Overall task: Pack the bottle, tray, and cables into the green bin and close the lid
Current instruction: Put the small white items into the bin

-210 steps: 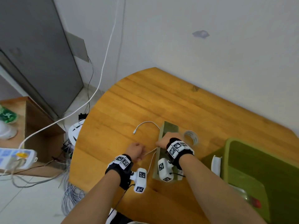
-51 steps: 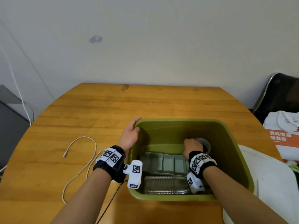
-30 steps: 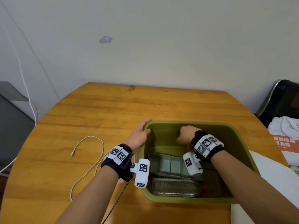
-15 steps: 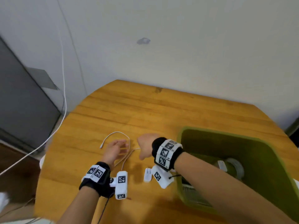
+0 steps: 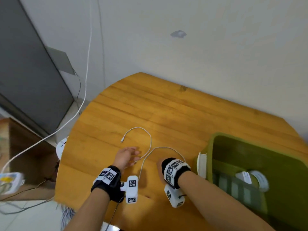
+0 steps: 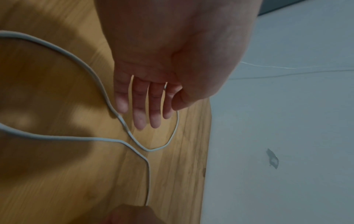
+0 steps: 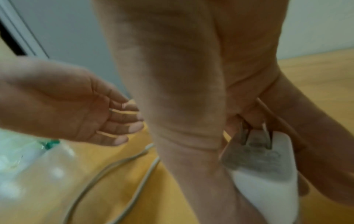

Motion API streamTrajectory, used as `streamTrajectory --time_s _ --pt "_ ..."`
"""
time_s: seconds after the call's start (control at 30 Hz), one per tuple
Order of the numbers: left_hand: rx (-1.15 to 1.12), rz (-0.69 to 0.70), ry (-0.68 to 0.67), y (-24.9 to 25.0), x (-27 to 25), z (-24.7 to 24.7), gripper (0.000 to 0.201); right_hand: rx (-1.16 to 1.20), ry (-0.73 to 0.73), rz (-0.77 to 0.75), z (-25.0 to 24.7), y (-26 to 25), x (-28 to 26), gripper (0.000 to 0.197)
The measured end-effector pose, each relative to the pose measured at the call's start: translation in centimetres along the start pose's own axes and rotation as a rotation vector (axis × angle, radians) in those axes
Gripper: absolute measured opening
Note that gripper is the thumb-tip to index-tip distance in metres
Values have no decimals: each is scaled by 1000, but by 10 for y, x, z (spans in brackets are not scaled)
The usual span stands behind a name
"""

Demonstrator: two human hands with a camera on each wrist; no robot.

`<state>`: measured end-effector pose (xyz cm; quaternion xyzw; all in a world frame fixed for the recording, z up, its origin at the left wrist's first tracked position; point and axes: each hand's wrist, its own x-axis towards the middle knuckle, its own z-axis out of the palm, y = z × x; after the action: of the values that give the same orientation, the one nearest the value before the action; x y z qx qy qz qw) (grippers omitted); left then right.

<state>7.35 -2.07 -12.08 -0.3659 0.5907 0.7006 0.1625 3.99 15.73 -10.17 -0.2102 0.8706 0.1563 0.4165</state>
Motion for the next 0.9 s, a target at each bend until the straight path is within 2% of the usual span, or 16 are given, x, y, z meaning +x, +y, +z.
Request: streamTrajectory --time_s 0.07,0.17,0.23,0.37,0.47,0.53,0.67,0.83,0.9 --pt "11 4 -18 4 -1 5 25 -4 36 -38 -8 6 3 51" --pt "31 28 -36 11 -4 16 22 116 -74 -40 -39 9 -2 23" --pt "49 57 -51 17 -6 28 22 228 -52 -69 -72 15 -40 29" --pt "82 114 -108 33 -18 69 21 429 168 -80 -107 66 -105 32" --pt "130 161 -172 42 -31 111 22 487 348 -35 -113 121 -145 49" --pt "183 188 -229 45 -40 143 25 513 397 44 -106 162 -167 52" --pt "249 250 -336 49 -57 199 29 619 278 237 -62 223 -173 43" --pt "317 319 -384 44 -67 244 30 673 237 385 14 260 -123 26" --pt "335 341 -356 41 -67 250 31 638 232 433 41 262 -95 26"
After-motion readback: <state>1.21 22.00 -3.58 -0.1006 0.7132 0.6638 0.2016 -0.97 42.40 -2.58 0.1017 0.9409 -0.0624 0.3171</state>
